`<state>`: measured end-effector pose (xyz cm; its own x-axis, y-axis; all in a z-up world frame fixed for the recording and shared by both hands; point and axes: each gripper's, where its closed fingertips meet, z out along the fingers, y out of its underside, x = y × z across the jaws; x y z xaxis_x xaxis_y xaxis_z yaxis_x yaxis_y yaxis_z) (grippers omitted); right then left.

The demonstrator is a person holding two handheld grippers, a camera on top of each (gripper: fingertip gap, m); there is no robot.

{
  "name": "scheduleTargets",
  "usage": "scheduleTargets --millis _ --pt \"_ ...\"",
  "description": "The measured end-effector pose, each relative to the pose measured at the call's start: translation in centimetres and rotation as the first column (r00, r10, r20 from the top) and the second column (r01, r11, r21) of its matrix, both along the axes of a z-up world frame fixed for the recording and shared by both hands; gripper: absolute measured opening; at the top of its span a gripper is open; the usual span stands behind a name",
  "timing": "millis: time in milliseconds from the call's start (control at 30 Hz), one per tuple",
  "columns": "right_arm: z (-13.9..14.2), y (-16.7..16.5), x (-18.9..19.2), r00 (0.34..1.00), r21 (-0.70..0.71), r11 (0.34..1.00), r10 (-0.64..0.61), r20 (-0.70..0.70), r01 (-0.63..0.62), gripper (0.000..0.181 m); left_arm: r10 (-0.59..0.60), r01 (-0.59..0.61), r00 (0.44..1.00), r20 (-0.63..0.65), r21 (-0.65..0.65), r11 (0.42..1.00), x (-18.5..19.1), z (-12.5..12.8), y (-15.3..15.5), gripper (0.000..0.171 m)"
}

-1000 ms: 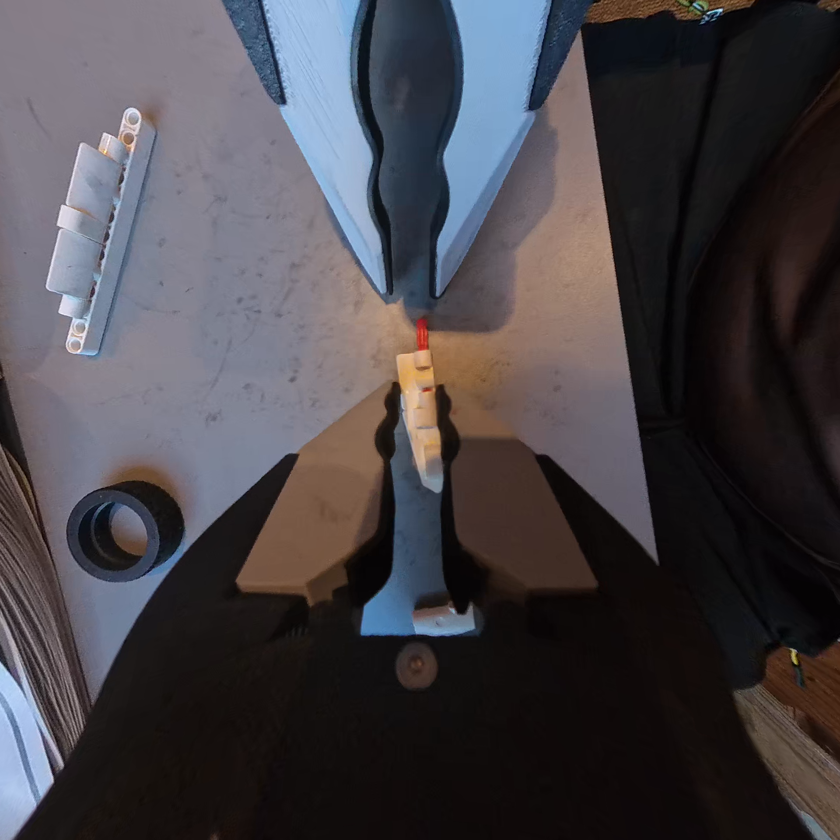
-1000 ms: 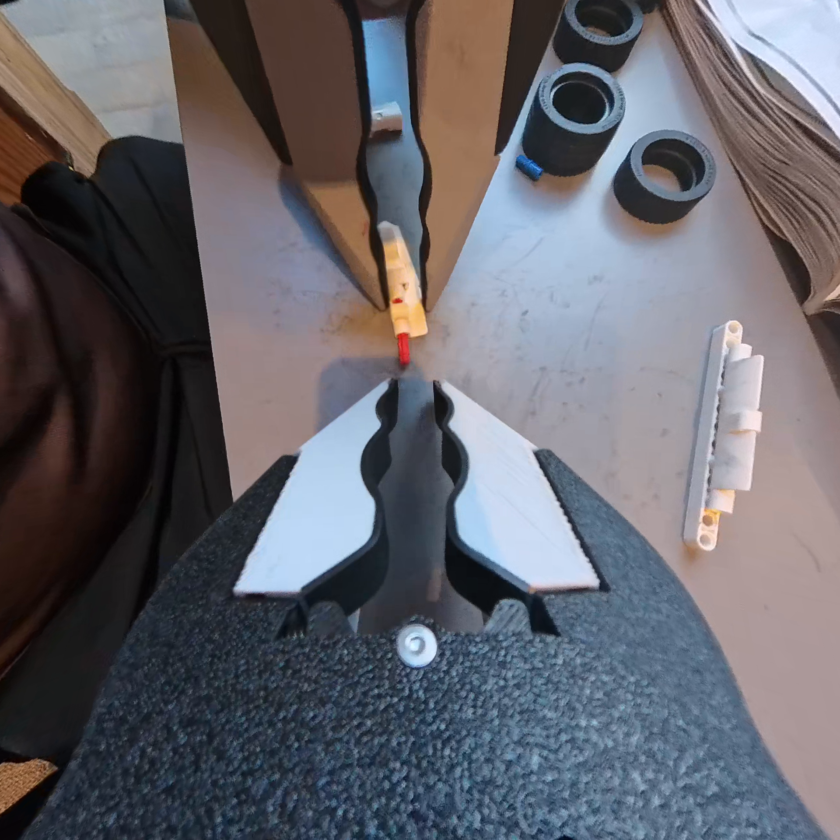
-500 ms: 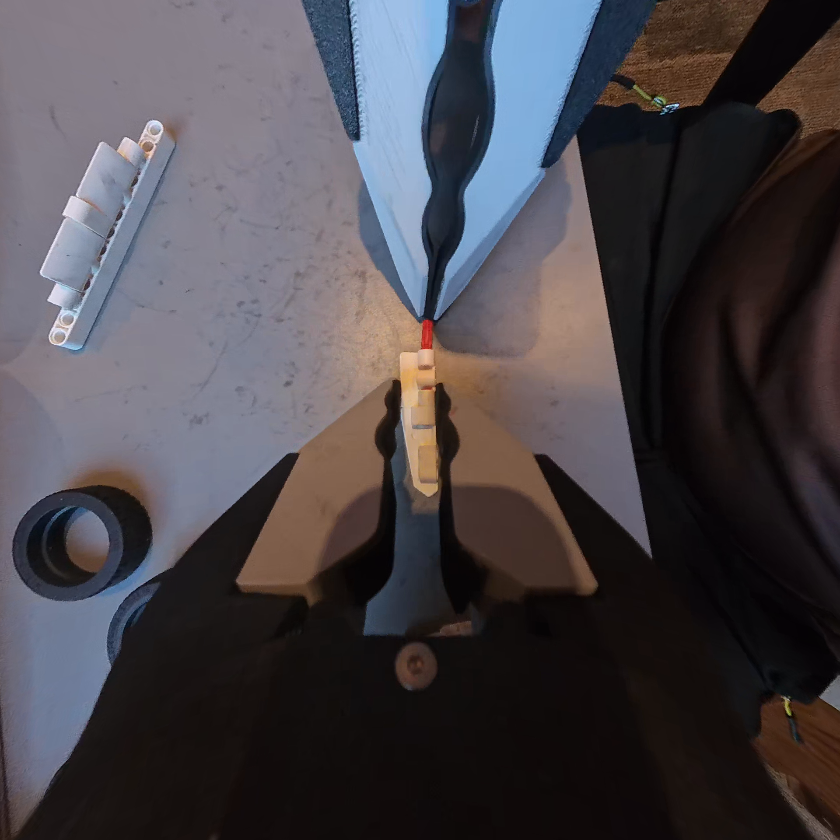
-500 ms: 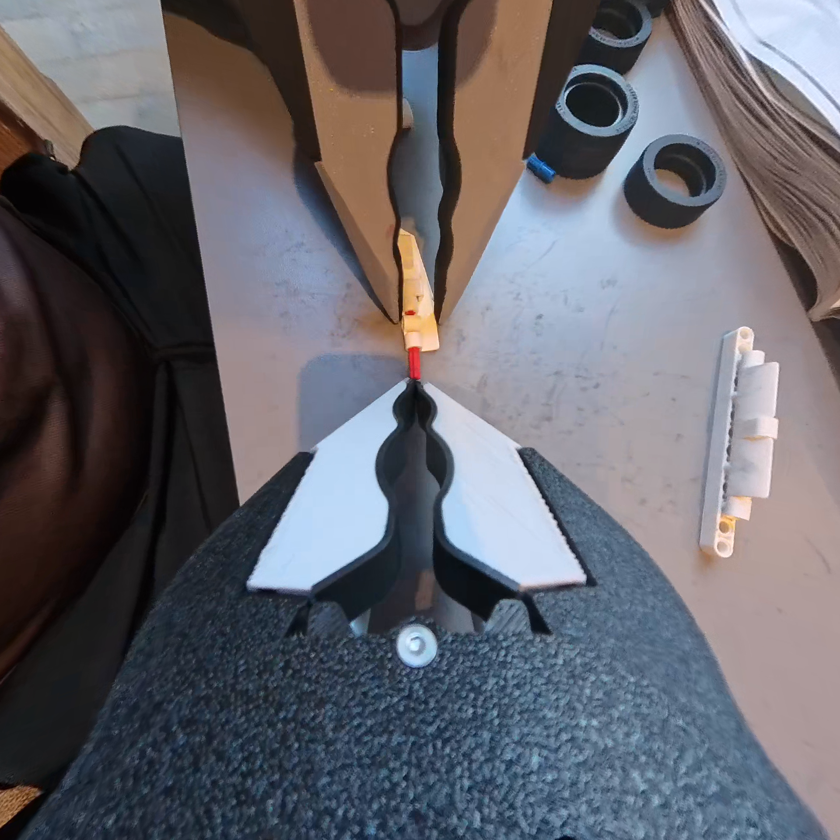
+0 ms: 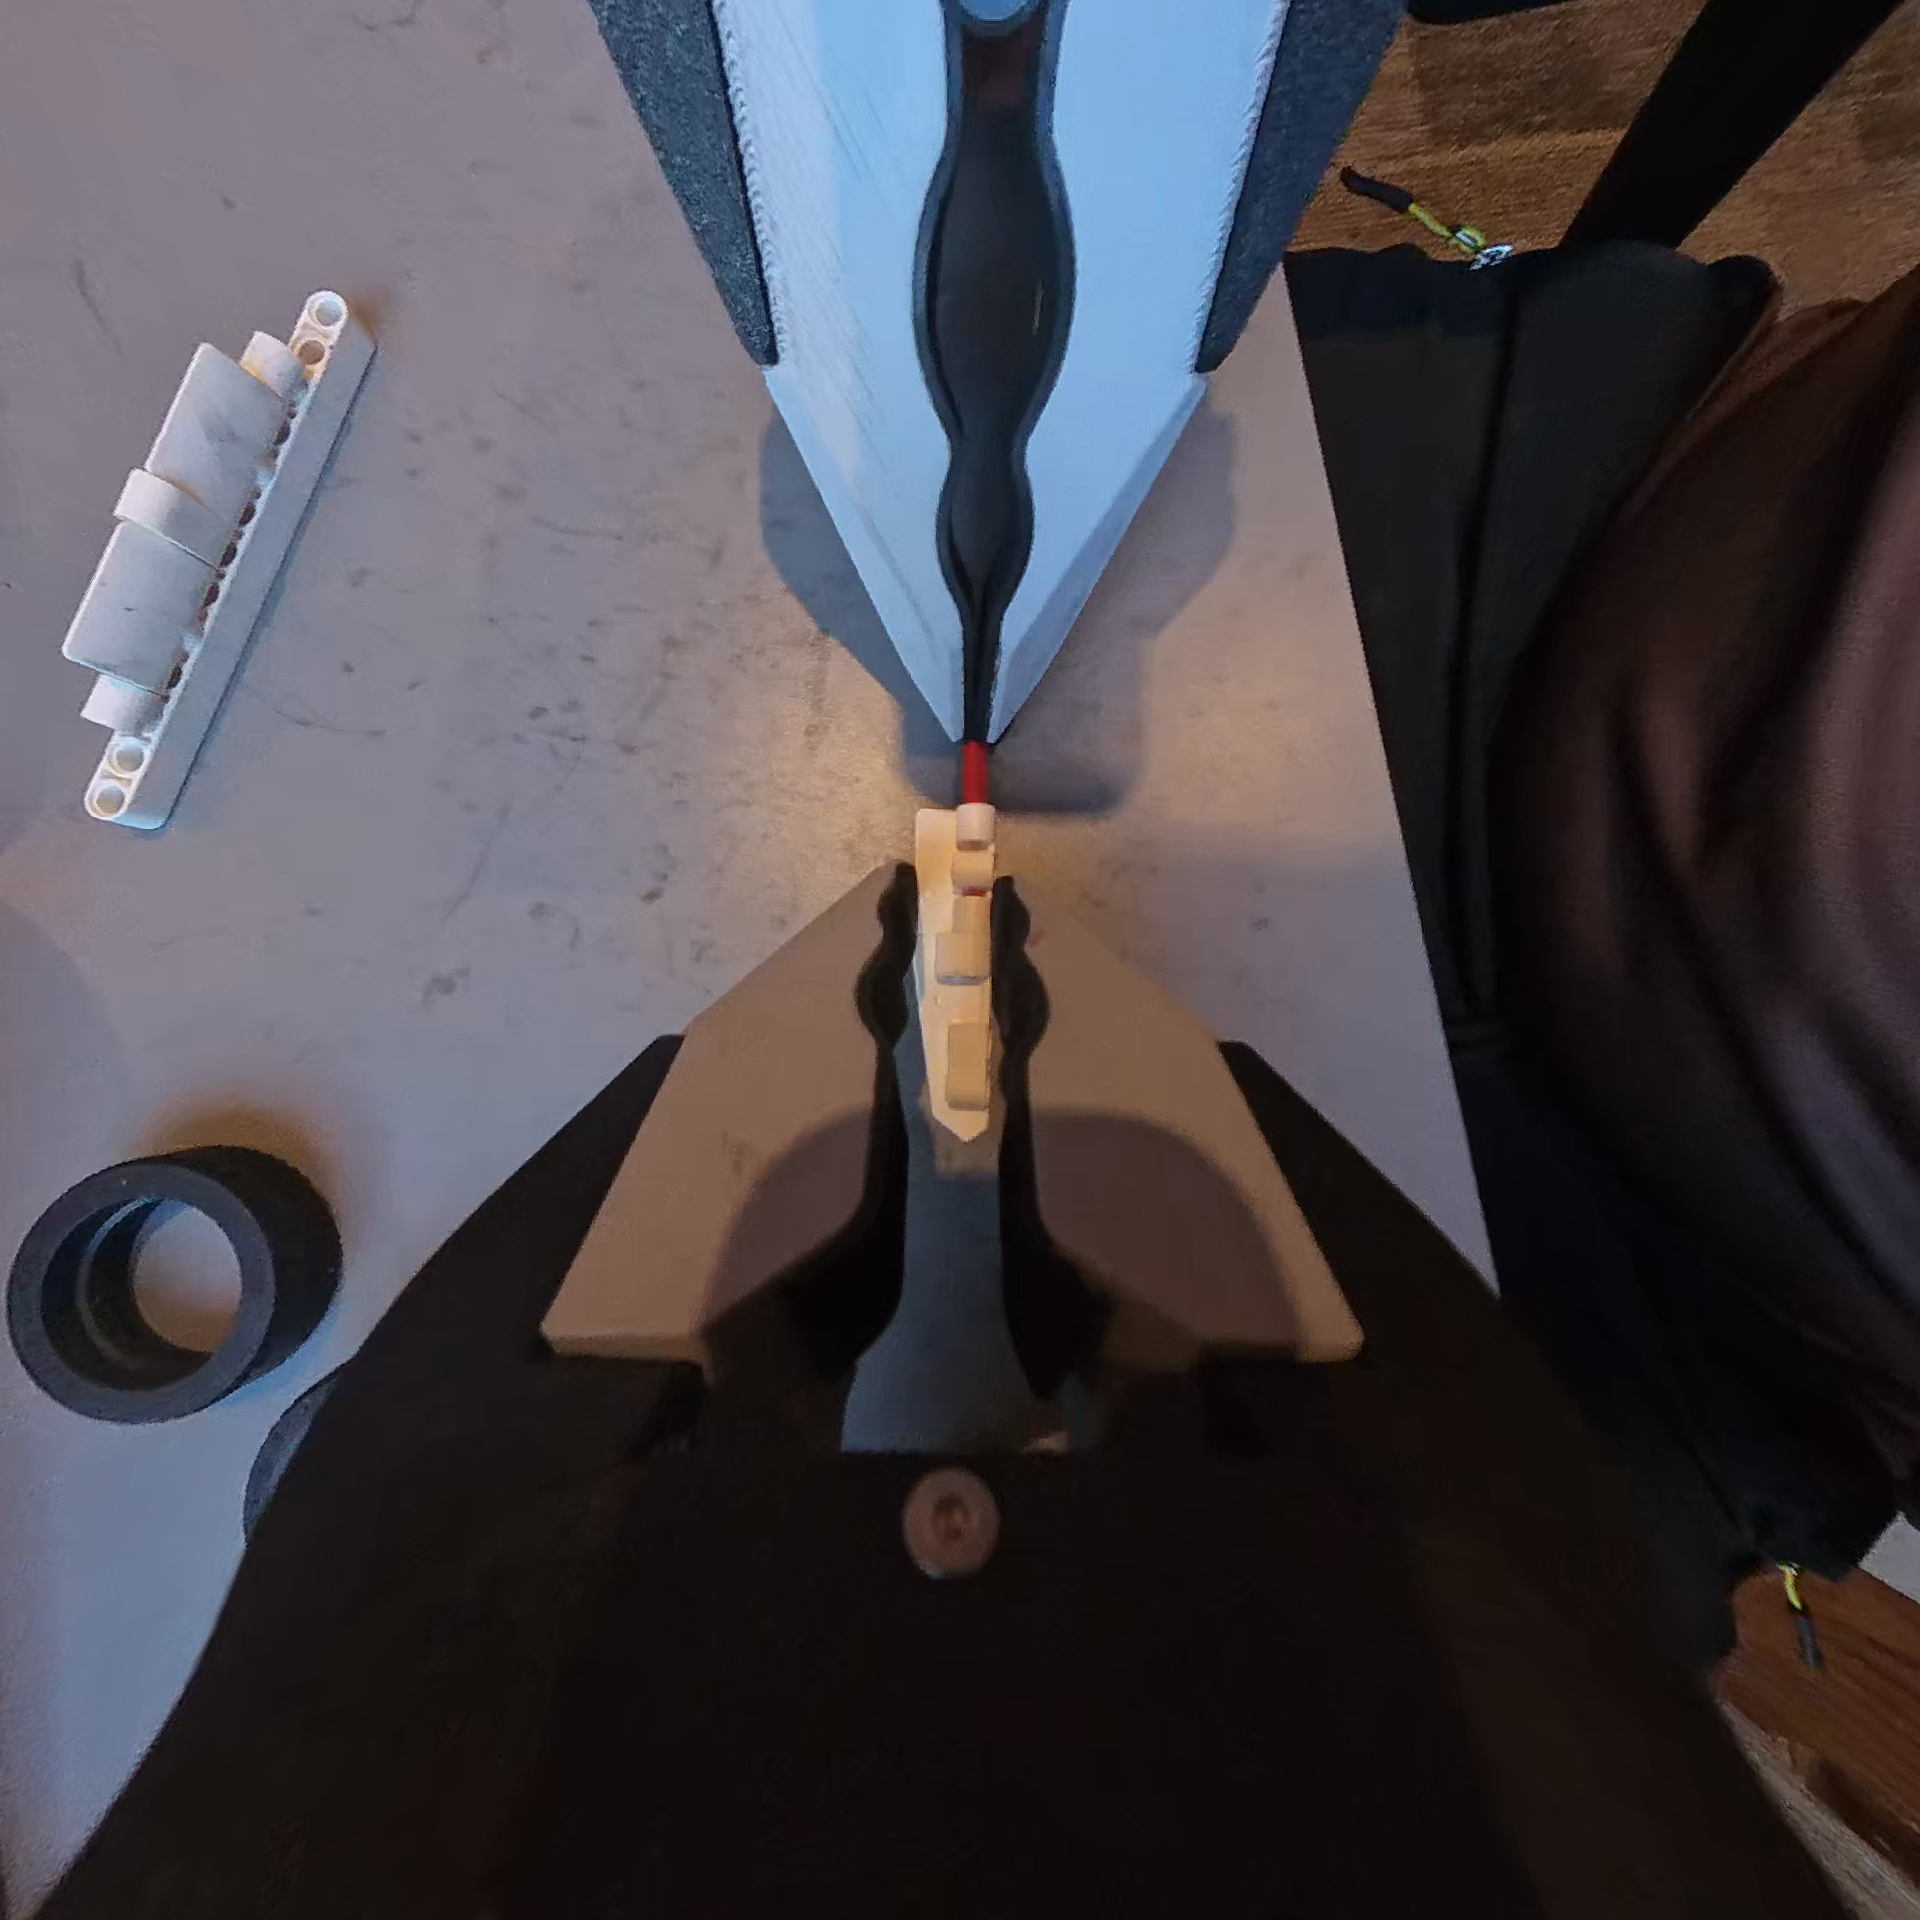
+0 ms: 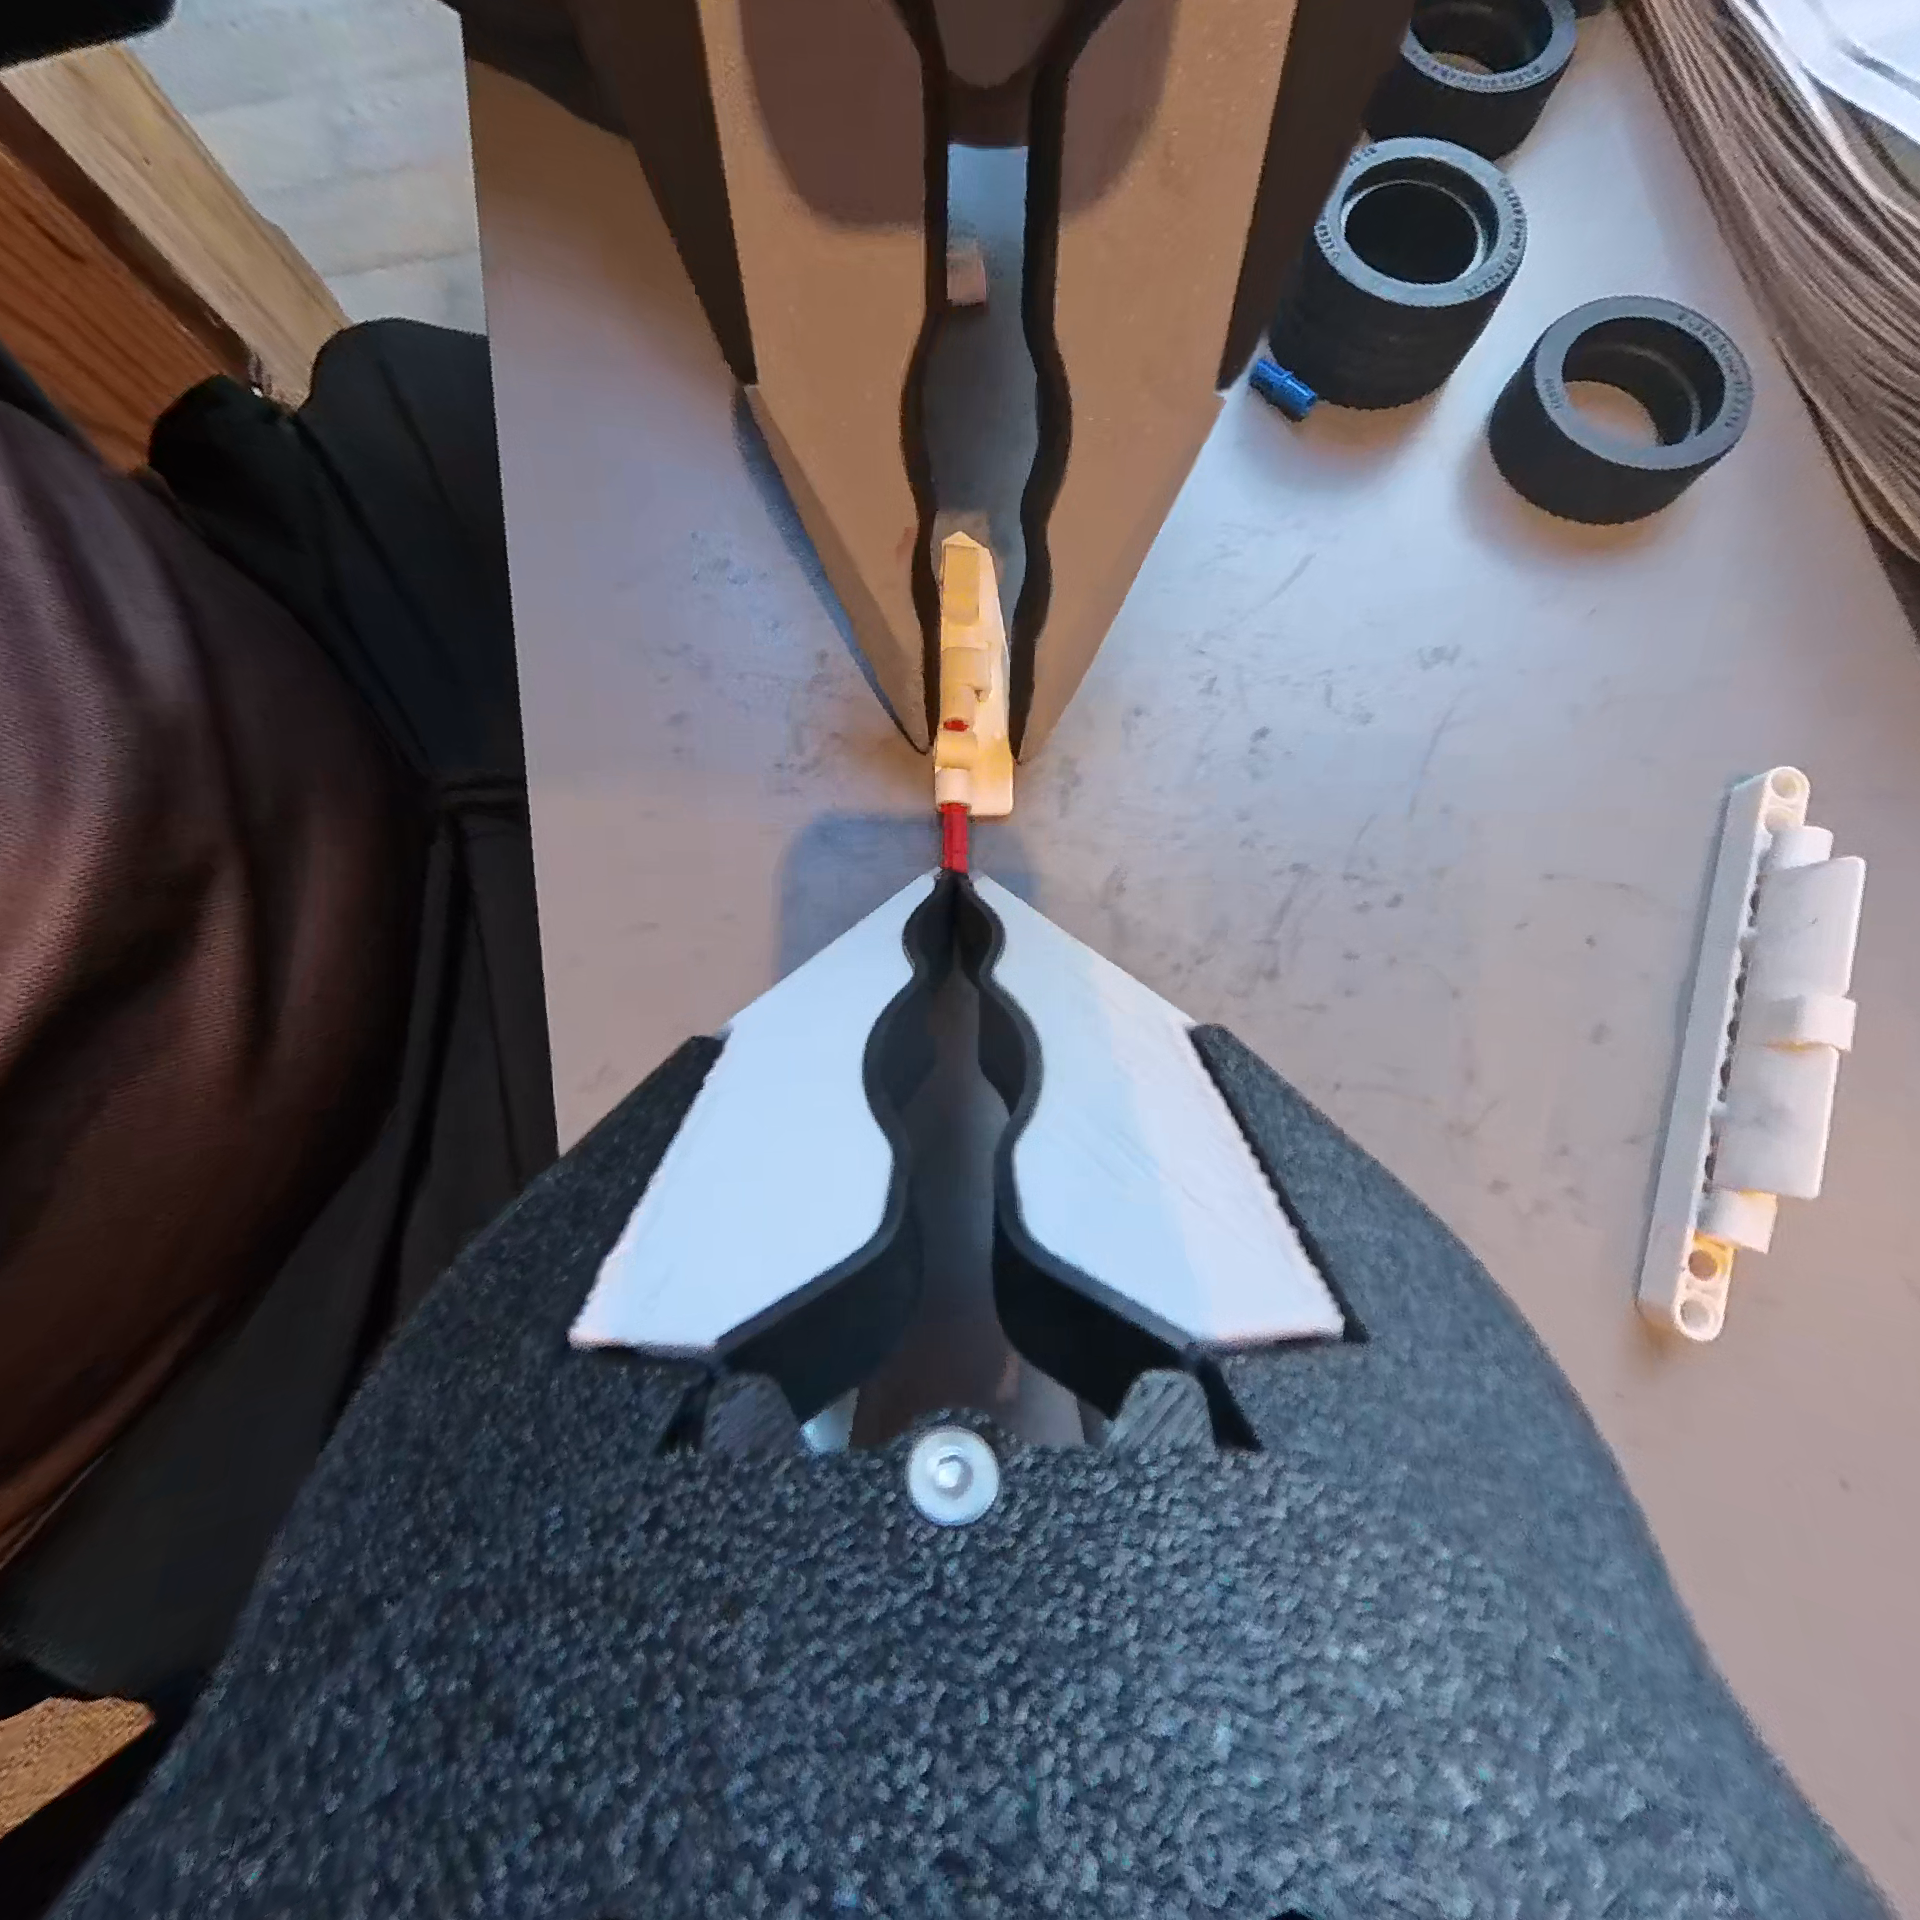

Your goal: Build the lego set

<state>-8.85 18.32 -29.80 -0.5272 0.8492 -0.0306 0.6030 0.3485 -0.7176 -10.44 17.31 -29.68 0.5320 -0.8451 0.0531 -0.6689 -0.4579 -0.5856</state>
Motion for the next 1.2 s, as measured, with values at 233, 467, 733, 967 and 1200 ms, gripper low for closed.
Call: scheduleTargets --millis 233,467,733,967,1200 --pt "0.0 -0.1 -0.1 1.0 0.007 1.0 0.012 -0.002 -0.012 0.0 0.03 -0.031 0.999 0.043 0.017 0.999 0.1 0.0 0.0 0.011" --pt "0.0 0.0 -0.1 0.999 0.077 0.997 -0.02 -0.032 0.022 0.0 0.105 -0.106 0.994 0.035 0.01 0.994 0.1 0.0 0.1 0.012" --pt "0.0 -0.6 -0.3 0.999 0.059 0.998 -0.01 -0.037 0.012 0.0 0.145 -0.145 0.989 0.006 0.043 0.989 0.5 0.1 1.0 0.0" --pt "0.1 -4.0 0.6 0.996 0.015 0.996 0.084 -0.014 -0.084 0.0 0.198 -0.208 0.977 0.078 0.157 0.965 -0.1 0.4 1.9 0.0" --pt "4.5 2.3 3.0 0.952 0.055 0.982 -0.161 -0.259 0.181 0.0 0.21 -0.229 0.966 0.153 0.125 0.965 0.4 0.2 1.6 0.0"
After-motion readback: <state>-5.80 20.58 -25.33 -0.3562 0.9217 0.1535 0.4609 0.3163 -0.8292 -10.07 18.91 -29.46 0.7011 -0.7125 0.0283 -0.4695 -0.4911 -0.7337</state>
